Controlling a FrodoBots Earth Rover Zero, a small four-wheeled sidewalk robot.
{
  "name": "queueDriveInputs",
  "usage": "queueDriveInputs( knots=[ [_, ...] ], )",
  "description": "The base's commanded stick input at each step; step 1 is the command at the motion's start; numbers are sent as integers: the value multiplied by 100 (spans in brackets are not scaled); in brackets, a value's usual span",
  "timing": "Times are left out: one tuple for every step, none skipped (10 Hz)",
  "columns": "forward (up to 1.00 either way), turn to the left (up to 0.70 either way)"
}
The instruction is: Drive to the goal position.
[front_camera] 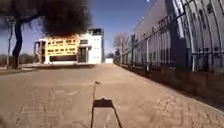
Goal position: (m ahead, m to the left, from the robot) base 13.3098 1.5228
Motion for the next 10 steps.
queueDriveInputs(
  knots=[
    [100, 0],
    [100, 0],
    [100, 0],
    [100, 0],
    [100, 0],
    [100, 0],
    [100, 0],
    [100, 0],
    [100, 0],
    [100, 0]
  ],
)
